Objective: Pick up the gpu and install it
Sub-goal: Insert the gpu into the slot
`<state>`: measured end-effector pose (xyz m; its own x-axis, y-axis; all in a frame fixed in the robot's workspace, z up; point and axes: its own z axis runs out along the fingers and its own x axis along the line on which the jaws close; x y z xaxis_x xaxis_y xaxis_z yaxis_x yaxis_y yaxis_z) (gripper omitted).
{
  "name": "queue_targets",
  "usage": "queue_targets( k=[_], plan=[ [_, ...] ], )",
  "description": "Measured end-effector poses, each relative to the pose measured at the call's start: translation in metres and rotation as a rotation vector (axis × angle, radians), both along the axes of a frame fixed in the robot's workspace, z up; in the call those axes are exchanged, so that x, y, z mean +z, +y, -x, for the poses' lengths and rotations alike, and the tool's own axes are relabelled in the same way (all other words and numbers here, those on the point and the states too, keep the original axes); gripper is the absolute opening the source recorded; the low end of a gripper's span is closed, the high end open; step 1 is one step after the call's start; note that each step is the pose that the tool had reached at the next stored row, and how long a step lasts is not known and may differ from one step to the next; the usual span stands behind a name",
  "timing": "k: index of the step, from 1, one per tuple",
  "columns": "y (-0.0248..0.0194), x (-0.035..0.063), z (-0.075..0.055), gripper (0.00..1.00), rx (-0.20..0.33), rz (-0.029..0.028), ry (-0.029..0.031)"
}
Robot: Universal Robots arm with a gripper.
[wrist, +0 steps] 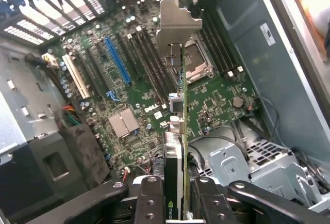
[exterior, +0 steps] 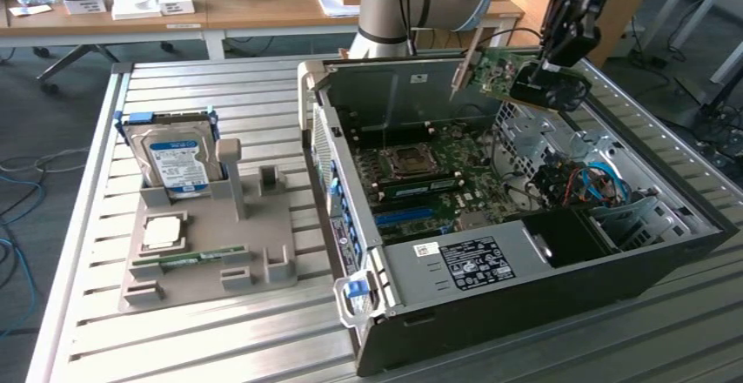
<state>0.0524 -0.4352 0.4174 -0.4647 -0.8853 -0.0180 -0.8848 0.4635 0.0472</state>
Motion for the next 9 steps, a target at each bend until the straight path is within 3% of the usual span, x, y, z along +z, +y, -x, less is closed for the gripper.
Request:
queue_targets(
  k=[9],
  plan=[
    [0.0,0.0,0.0,0.27,0.078,0.0,0.0]
  ],
)
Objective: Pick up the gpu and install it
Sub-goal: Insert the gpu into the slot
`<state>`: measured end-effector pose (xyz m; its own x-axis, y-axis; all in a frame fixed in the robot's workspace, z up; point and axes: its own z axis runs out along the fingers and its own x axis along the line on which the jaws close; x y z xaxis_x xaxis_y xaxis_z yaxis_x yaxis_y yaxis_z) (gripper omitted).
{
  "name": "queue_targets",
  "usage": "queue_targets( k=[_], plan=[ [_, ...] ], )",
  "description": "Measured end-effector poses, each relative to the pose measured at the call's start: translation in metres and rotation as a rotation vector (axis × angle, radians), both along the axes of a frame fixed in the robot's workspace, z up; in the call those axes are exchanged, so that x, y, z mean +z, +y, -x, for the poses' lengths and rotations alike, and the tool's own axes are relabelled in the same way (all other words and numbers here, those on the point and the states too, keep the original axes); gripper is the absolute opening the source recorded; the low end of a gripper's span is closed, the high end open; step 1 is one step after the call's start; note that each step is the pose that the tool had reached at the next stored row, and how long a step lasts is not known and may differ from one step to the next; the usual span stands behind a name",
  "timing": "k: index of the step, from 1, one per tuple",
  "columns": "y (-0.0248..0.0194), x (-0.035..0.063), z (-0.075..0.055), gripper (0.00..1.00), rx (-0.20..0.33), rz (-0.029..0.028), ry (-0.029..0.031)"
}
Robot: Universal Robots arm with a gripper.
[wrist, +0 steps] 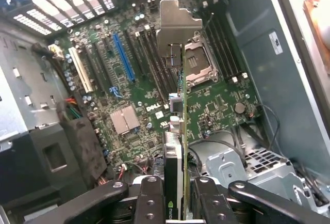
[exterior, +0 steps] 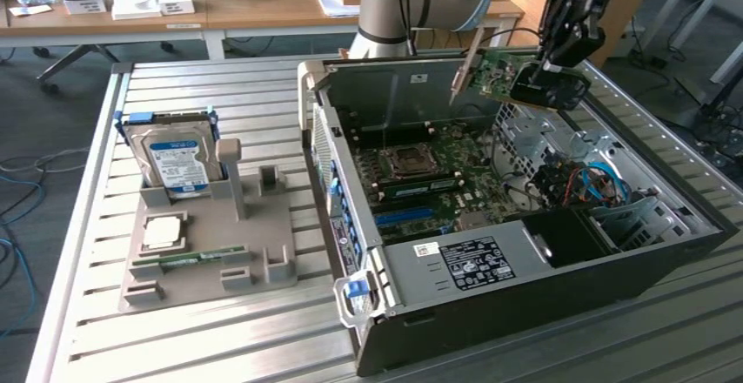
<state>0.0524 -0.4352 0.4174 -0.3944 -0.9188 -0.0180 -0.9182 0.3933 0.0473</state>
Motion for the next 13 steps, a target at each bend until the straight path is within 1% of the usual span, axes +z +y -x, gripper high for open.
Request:
queue_targets(
  k=[3,13],
  plan=[
    [0.0,0.0,0.0,0.27,0.018,0.0,0.0],
    [0.0,0.0,0.0,0.27,0.019,0.0,0.0]
  ],
)
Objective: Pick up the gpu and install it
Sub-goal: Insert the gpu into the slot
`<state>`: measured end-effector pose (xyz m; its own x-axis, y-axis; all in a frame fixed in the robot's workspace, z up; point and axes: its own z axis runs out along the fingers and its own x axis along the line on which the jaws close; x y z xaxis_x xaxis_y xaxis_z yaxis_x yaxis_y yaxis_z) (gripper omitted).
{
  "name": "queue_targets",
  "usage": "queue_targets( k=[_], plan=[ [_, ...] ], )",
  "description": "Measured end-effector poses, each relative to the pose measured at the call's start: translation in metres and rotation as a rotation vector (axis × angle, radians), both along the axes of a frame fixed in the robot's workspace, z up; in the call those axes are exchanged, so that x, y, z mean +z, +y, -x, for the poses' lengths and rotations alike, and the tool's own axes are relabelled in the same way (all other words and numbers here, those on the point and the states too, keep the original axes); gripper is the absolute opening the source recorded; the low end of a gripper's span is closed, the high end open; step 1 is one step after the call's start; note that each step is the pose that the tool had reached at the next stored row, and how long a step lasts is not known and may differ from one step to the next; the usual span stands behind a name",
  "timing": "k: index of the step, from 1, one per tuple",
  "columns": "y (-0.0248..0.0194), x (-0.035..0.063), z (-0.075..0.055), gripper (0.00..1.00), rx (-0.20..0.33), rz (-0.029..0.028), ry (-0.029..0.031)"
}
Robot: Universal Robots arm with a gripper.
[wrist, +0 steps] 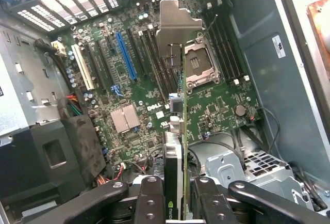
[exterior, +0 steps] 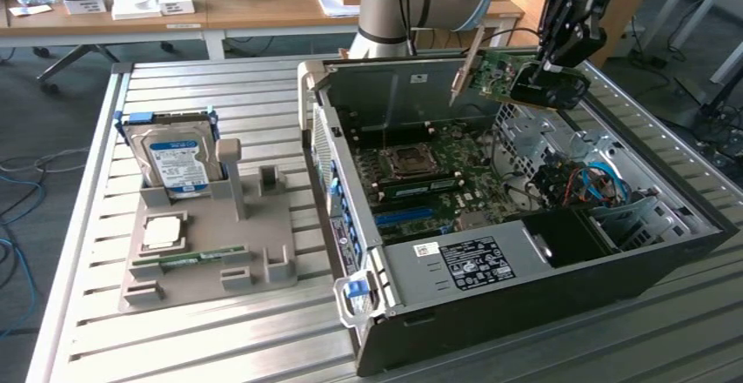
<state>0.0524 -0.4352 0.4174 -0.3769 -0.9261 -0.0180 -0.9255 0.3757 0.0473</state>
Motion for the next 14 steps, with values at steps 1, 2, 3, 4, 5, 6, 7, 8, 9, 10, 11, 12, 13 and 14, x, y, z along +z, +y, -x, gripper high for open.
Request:
queue_targets(
  k=[1,2,3,4,5,6,7,8,9,10,11,12,13,14],
  plan=[
    [0.0,0.0,0.0,0.27,0.0,0.0,0.0],
    [0.0,0.0,0.0,0.27,0.001,0.0,-0.0001],
    [0.0,0.0,0.0,0.27,0.003,0.0001,0.0],
    [0.0,0.0,0.0,0.27,0.005,0.0,0.0],
    [0.0,0.0,0.0,0.27,0.007,0.0,0.0],
    [0.0,0.0,0.0,0.27,0.009,0.0,0.0],
    [0.0,0.0,0.0,0.27,0.012,0.0,0.0],
    [0.0,0.0,0.0,0.27,0.015,0.0,0.0],
    [0.0,0.0,0.0,0.27,0.019,0.0,0.0],
    [0.0,0.0,0.0,0.27,0.022,0.0,0.0],
    [0.0,0.0,0.0,0.27,0.025,0.0,0.0],
    [0.0,0.0,0.0,0.27,0.029,0.0,0.0],
    [0.0,0.0,0.0,0.27,0.033,0.0,0.0],
    [0.0,0.0,0.0,0.27,0.037,0.0001,0.0]
  ],
)
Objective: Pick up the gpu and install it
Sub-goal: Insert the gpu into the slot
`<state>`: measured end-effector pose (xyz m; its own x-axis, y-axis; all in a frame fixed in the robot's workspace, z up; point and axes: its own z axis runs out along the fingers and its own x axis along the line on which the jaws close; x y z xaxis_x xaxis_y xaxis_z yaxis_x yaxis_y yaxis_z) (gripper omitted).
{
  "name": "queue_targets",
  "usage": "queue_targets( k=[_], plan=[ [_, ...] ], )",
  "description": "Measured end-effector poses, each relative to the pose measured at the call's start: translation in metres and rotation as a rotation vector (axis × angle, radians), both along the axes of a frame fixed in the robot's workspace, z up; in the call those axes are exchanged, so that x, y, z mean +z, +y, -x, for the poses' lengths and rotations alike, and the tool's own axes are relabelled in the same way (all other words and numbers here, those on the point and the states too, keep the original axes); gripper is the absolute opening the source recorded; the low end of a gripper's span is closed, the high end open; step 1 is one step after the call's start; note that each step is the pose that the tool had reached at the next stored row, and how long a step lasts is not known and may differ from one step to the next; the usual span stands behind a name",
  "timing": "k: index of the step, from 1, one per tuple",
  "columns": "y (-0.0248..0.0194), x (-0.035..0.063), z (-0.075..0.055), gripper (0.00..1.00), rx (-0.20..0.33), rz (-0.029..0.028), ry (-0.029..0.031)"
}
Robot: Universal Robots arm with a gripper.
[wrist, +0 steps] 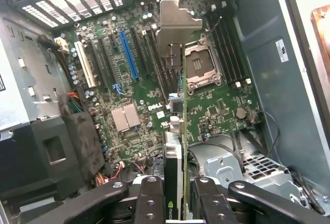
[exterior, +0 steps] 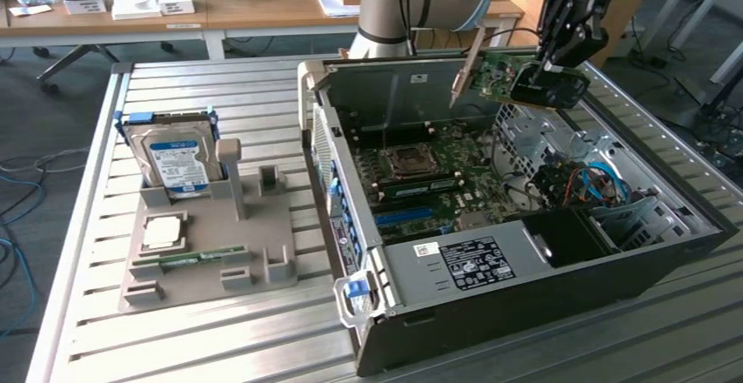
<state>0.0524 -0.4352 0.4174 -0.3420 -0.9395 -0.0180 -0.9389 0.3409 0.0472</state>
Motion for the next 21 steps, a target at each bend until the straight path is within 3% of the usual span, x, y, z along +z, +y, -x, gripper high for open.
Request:
queue_targets(
  k=[11,21],
  plan=[
    [0.0,0.0,0.0,0.27,0.067,-0.0001,0.0],
    [0.0,-0.0001,0.0,0.27,0.16,0.0,0.0]
  ],
)
